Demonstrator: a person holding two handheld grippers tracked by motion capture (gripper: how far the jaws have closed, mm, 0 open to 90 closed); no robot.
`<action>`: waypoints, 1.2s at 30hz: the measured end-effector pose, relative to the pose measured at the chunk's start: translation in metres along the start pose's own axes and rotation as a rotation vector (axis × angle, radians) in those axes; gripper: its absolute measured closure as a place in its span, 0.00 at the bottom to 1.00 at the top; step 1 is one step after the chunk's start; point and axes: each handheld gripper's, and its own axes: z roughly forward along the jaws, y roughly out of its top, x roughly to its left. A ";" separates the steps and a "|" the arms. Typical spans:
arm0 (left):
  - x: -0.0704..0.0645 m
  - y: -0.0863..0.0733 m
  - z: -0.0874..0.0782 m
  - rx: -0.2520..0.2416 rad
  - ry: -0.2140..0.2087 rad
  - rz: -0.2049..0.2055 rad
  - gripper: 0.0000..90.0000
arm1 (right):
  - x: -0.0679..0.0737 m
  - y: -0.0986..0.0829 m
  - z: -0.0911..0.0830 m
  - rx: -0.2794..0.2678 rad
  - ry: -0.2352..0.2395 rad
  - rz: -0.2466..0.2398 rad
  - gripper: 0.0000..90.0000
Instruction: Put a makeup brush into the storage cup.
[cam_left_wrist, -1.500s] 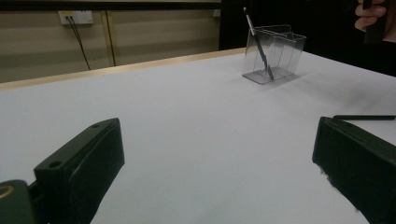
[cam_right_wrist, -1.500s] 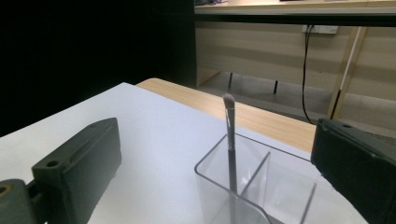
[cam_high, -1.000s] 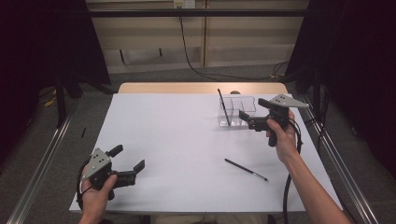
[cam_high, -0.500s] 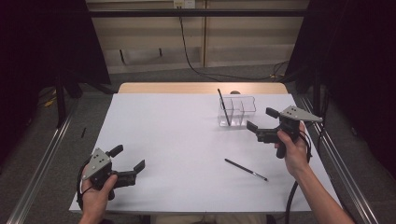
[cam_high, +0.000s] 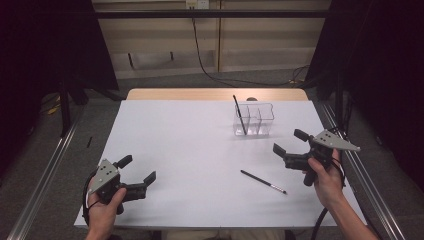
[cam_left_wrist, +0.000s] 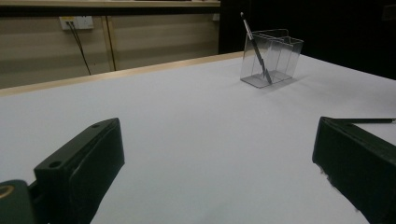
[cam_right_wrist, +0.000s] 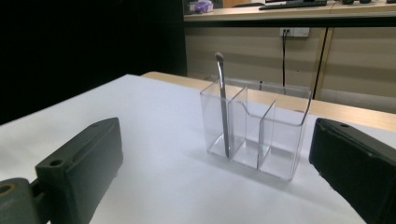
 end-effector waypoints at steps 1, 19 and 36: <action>0.001 0.000 0.000 0.003 0.002 -0.001 0.02 | 0.001 -0.001 -0.002 -0.001 0.000 -0.002 0.02; -0.003 -0.001 0.004 0.012 -0.010 0.007 0.02 | 0.001 -0.028 -0.049 0.016 -0.075 0.022 0.03; -0.010 -0.001 -0.009 -0.010 -0.005 0.003 0.02 | 0.016 -0.058 -0.087 0.009 -0.110 0.008 0.03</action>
